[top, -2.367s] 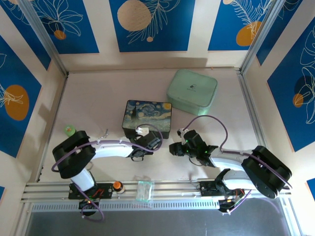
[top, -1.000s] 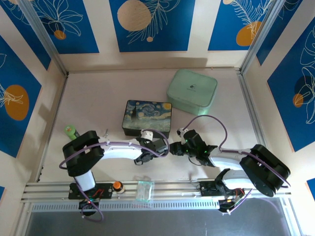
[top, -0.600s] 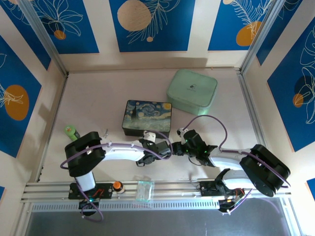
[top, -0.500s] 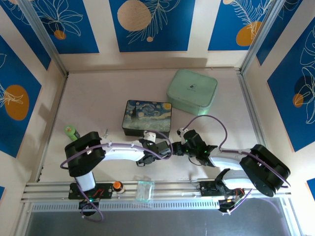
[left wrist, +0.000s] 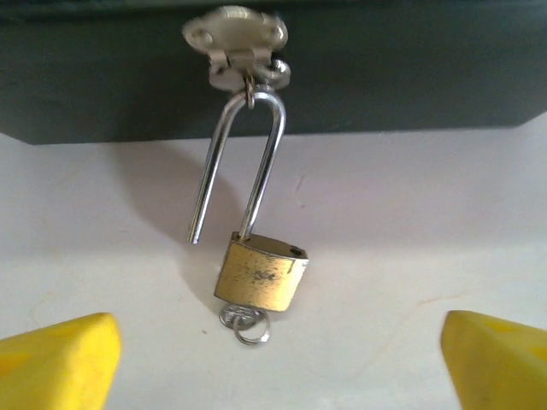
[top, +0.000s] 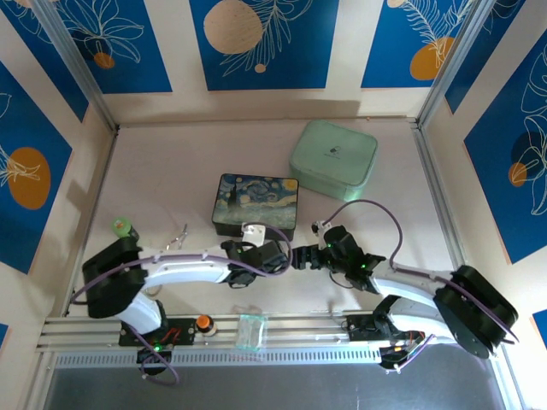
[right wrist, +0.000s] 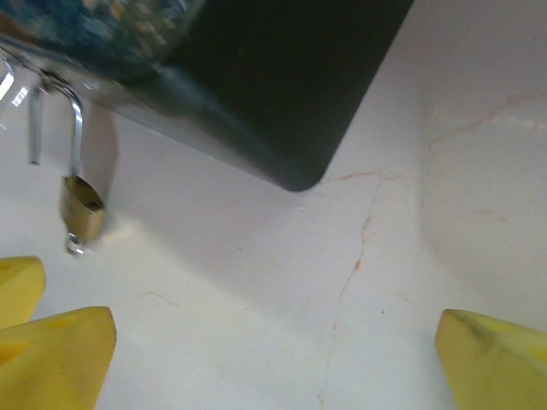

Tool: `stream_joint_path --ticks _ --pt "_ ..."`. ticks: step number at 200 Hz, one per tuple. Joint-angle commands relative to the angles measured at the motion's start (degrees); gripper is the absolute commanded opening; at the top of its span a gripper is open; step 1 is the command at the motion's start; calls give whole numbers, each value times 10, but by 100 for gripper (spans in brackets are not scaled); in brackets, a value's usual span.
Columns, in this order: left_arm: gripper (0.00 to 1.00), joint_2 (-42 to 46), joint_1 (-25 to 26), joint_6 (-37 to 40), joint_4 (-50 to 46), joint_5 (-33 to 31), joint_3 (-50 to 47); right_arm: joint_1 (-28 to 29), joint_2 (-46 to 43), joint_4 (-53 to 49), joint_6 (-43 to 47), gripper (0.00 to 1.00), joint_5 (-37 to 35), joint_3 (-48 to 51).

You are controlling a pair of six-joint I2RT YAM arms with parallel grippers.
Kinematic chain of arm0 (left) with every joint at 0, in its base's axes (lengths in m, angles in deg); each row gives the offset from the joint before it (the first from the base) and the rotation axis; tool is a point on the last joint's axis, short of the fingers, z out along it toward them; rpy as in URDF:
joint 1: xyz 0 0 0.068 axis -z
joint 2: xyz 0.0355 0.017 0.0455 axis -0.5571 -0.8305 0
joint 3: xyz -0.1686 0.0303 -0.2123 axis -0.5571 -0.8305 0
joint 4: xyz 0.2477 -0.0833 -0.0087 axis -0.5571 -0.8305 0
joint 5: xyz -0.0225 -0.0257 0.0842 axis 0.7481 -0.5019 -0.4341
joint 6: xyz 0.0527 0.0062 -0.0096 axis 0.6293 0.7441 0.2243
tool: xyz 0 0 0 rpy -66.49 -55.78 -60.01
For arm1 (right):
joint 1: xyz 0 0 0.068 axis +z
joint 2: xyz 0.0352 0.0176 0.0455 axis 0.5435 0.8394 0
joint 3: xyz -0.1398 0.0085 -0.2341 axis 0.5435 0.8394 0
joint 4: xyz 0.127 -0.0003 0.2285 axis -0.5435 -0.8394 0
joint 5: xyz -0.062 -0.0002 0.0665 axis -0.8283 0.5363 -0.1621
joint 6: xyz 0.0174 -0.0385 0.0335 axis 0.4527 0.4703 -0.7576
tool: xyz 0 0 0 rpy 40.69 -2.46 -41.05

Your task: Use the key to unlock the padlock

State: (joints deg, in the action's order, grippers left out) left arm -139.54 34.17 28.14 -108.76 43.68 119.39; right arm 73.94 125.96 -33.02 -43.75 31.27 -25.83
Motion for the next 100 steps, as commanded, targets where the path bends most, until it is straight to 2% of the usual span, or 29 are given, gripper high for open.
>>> stream_joint_path --ticks 1,29,51,73,100 --pt "100 69 -8 15 42 20 -35 0 -52 -45 -27 99 6 1" --pt "99 177 -45 18 117 87 -103 0 -100 -65 -28 99 43 -5" --pt "99 265 -88 14 150 137 -156 12 -103 -59 -54 99 64 -20" --pt "100 337 -136 16 152 182 -194 56 -63 -64 -59 95 46 -63" --pt "100 409 -204 0 188 265 -251 110 30 -61 -50 91 11 -129"
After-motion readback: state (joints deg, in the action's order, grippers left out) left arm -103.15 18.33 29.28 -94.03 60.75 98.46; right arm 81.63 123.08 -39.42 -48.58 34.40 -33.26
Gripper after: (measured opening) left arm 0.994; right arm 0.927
